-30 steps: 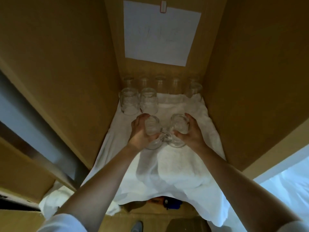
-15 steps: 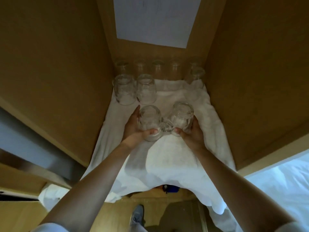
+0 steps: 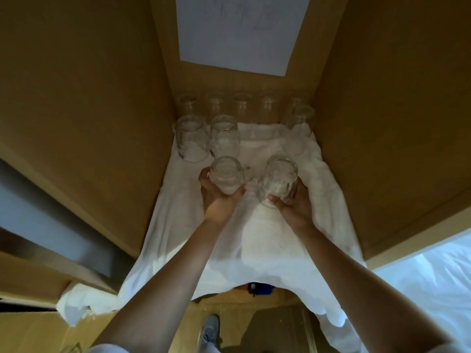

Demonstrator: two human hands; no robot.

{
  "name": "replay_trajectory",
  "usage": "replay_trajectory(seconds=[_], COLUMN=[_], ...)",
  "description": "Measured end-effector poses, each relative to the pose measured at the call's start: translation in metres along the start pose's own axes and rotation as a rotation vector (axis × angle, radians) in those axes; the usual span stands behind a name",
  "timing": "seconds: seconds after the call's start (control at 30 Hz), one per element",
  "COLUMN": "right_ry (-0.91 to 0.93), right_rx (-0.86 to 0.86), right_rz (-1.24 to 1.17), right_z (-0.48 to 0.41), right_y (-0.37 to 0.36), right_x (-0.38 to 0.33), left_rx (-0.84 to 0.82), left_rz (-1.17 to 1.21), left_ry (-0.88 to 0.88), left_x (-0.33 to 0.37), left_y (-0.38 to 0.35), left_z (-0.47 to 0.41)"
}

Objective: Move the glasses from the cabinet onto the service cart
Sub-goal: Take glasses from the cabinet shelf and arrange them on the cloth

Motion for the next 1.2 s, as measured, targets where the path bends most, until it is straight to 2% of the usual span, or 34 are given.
replay_trajectory(seconds=[0.07, 0.1, 0.13, 0.17, 0.2, 0.23, 0.3, 0.4, 0.53, 0.63, 0.73, 0.83, 0.93, 1.07, 1.2], right_ry=[-0.012, -0.015, -0.015, -0.011, -0.008, -0.003, -0.001, -0.015, -0.029, -0.040, -0.041, -0.045, -0.055, -0.032, -0.050], right_rx=[0.016, 0.034, 0.048, 0.061, 0.074, 0.087, 0.099, 0.123, 0.177, 0.177, 0.196, 0.197, 0.191, 0.199, 0.140], right_rz=[0.005, 0.009, 0.014, 0.016, 0.022, 0.029, 0.035, 0.054, 0.101, 0.104, 0.103, 0.118, 0.070, 0.074, 0.029], right_z=[-0.002, 0.000, 0.002, 0.004, 0.005, 0.004, 0.004, 0.004, 0.007, 0.006, 0.009, 0.010, 0.011, 0.012, 0.005], right_y=[0.000, 0.001, 0.002, 0.003, 0.003, 0.002, 0.000, -0.002, -0.002, -0.002, -0.002, -0.003, -0.001, 0.002, -0.001], right_x=[0.006, 0.006, 0.005, 0.004, 0.004, 0.004, 0.004, 0.003, 0.004, 0.005, 0.004, 0.005, 0.006, 0.003, 0.004], left_rx=[-0.295, -0.223, -0.208, -0.262, -0.308, -0.279, -0.240, -0.311, -0.442, -0.339, -0.198, -0.121, -0.115, -0.201, -0.232], left_rz=[-0.074, 0.257, 0.489, 0.354, 0.056, -0.204, -0.197, 0.052, 0.107, 0.017, -0.107, -0.347, -0.313, -0.282, -0.189], left_ry=[-0.048, 0.036, 0.081, 0.007, -0.088, -0.182, -0.135, -0.031, -0.015, -0.004, -0.065, -0.060, -0.062, -0.004, -0.180], left_x=[0.008, 0.007, 0.007, 0.009, -0.002, -0.005, -0.029, -0.032, -0.031, -0.029, -0.020, -0.024, -0.026, -0.034, -0.022], left_y=[-0.004, 0.002, 0.003, 0.007, 0.019, 0.033, 0.037, 0.026, -0.004, -0.010, -0.010, -0.009, -0.013, -0.012, -0.014], left_z=[0.010, 0.016, 0.017, 0.015, 0.013, 0.013, 0.007, 0.000, -0.003, -0.003, -0.003, 0.004, 0.006, -0.005, -0.024])
Point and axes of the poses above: each hand's wrist, its own z-axis away from the middle knuckle, its own y-axis out of the back of the hand, x = y × z, the point moved 9 cm from there along -z, towards the middle knuckle, and after that the axes turned 14 degrees about -y, right-handed, at the moved point
